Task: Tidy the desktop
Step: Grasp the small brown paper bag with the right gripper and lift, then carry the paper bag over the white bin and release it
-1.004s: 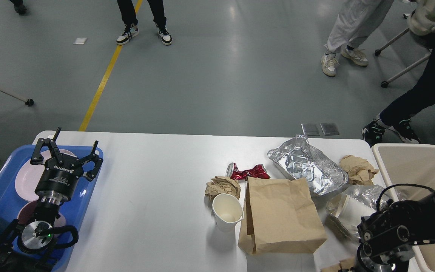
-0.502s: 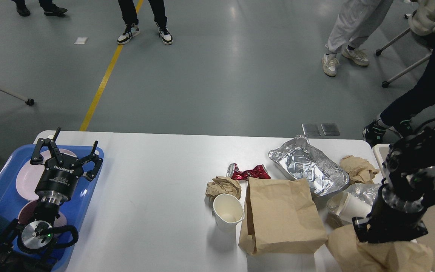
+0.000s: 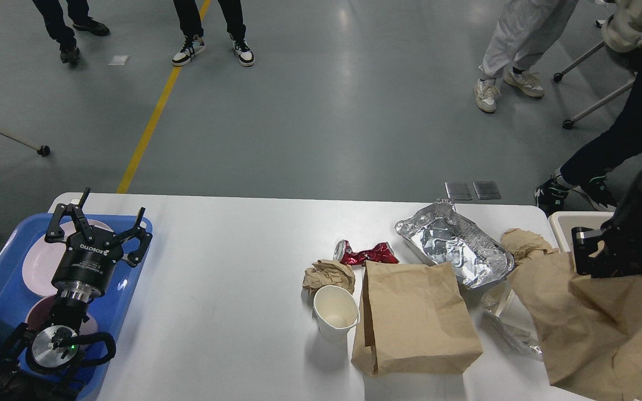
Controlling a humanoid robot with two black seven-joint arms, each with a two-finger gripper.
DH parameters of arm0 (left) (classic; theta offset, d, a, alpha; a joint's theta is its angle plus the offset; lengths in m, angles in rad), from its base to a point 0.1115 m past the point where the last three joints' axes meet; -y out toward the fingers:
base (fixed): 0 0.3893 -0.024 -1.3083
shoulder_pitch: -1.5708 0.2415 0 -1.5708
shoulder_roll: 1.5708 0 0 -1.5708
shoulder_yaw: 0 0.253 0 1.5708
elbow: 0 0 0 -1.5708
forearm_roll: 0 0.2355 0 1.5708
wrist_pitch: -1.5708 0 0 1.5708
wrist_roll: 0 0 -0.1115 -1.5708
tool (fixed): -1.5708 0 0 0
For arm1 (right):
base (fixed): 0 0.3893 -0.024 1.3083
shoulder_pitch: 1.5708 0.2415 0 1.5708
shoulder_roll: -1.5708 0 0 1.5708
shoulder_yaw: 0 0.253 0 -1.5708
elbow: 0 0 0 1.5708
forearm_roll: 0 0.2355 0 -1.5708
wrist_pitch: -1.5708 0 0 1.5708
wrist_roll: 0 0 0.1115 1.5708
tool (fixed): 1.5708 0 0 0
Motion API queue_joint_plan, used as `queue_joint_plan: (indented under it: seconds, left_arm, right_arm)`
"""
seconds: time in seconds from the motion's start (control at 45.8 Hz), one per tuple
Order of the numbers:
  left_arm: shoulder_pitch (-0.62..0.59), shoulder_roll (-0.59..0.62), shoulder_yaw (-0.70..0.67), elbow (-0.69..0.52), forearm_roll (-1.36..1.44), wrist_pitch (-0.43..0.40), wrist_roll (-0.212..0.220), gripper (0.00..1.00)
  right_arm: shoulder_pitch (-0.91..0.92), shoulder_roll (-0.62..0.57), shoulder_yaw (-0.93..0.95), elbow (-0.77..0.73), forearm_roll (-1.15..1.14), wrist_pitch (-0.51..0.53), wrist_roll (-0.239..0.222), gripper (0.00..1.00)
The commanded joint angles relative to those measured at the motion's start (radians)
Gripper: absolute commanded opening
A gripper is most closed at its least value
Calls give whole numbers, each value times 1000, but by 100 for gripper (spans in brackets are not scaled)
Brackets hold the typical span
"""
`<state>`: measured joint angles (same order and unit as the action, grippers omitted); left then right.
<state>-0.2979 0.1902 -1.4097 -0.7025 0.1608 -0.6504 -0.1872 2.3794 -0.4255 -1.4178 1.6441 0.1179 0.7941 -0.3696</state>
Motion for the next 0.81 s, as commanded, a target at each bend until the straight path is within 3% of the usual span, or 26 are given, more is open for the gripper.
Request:
queue_joint_plan:
  seconds: [0.0, 0.218, 0.437, 0.611, 0.786]
  left_arm:
    - [0, 0, 0, 0, 0, 0, -1, 96]
    - [0, 0, 0, 0, 0, 0, -1, 96]
    - [-1, 0, 0, 0, 0, 0, -1, 96]
    - [0, 0, 0, 0, 0, 0, 0, 96]
    - [0, 0, 0, 0, 0, 0, -1, 96]
  right_arm:
    - [40, 4, -10, -15, 14, 2, 0, 0]
    - [50, 5, -108, -118, 34, -62, 18, 0]
    - [-19, 16, -276, -214, 52, -291, 178, 0]
    - [-184, -33, -277, -262, 58, -535, 181, 0]
    - [-485, -114, -156, -483, 103, -662, 175, 0]
